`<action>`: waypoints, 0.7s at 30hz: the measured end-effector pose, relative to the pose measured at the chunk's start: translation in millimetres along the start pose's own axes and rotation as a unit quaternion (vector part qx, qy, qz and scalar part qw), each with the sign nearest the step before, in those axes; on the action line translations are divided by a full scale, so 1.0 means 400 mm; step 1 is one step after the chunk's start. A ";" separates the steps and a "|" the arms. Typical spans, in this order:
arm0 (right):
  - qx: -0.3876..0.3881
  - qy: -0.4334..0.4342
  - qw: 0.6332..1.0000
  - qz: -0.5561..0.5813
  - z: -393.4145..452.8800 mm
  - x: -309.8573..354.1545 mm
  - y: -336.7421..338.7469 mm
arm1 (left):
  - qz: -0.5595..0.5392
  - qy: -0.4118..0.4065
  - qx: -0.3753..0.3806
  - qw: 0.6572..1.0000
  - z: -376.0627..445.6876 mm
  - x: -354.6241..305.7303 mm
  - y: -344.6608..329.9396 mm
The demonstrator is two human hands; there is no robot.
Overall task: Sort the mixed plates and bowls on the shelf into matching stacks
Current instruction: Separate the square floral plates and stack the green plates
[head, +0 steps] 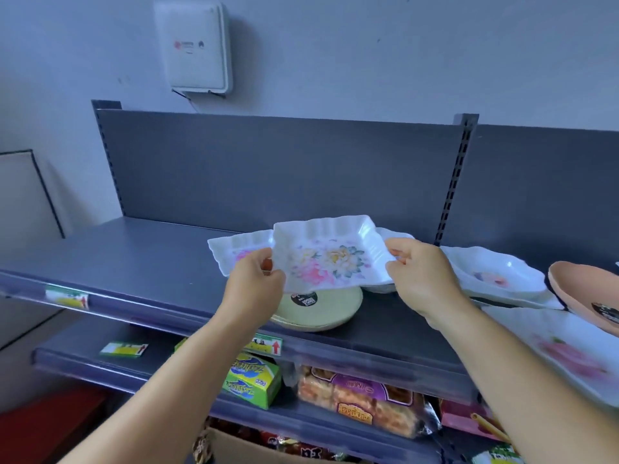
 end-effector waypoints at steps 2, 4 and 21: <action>0.008 0.004 1.000 -0.011 0.038 0.027 -0.064 | -0.008 0.010 -0.019 1.000 0.050 0.031 0.034; 0.019 0.012 1.000 -0.011 0.076 0.054 -0.131 | -0.008 0.022 -0.027 0.999 0.098 0.063 0.061; 0.138 -0.038 0.984 -0.104 0.312 0.097 -0.534 | 0.062 0.119 -0.015 0.991 0.412 0.299 0.089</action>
Point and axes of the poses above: each hand's wrist, its own z-axis towards the middle knuckle, its own y-axis out of the back of the hand, x = y × z, the point moved 4 cm from there along z, towards the middle knuckle, and after that the axes turned 7 degrees about -x, right-handed, at the moved point
